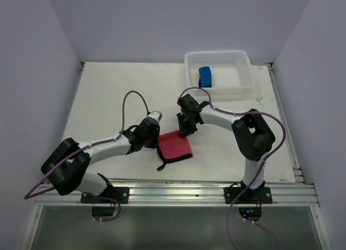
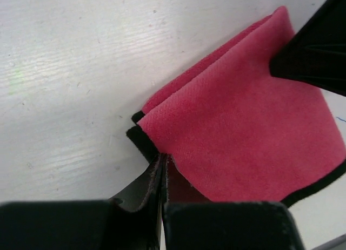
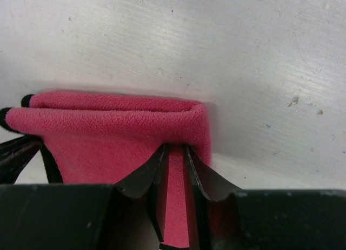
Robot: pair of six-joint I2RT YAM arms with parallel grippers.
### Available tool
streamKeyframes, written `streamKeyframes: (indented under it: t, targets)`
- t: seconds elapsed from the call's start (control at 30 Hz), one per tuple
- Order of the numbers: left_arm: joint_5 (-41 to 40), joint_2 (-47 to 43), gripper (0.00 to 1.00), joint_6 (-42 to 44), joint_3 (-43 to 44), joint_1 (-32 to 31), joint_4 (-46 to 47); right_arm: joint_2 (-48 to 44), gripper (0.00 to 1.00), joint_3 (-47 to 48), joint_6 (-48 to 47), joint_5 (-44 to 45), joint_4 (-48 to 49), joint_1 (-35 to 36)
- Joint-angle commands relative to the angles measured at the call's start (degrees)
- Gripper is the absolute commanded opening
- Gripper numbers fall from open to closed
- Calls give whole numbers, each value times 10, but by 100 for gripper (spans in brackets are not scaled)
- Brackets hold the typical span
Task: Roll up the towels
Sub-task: Fold the towel
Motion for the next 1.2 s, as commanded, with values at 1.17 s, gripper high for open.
streamKeyframes:
  t: [1.17]
  targets:
    - [-45, 12, 0, 0, -3, -3, 8, -169, 18, -203, 50, -12, 52, 46]
